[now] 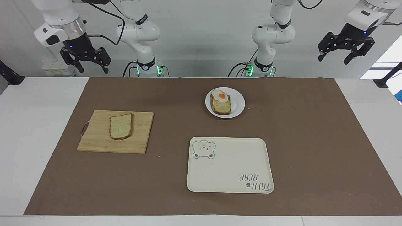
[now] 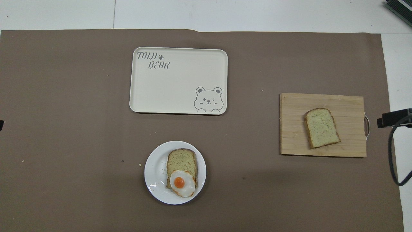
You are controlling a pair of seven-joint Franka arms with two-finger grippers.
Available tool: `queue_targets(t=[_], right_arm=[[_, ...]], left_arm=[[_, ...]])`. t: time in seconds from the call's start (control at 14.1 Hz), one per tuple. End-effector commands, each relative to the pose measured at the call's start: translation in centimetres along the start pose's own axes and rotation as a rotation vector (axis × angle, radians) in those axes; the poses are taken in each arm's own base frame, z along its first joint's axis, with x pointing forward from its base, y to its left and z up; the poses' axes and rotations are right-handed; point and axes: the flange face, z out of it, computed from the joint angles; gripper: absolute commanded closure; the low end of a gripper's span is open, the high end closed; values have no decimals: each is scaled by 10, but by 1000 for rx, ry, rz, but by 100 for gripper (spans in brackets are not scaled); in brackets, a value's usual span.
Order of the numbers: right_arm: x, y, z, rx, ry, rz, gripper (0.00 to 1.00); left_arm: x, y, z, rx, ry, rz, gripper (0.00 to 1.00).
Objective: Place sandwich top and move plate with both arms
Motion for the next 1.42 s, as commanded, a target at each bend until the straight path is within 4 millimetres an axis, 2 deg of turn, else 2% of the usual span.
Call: queue_targets(t=[0.0,0.28,1.35], right_arm=[[-4,3,-2,-5,10,11,0],[-9,9,-1,-2,7,17,0],[-10,11,0,2,5,19,0]], left_arm=[[-7,0,1,10,3,-11,0],[-6,0,1,10,2,-11,0],[-6,0,1,10,2,-12,0]])
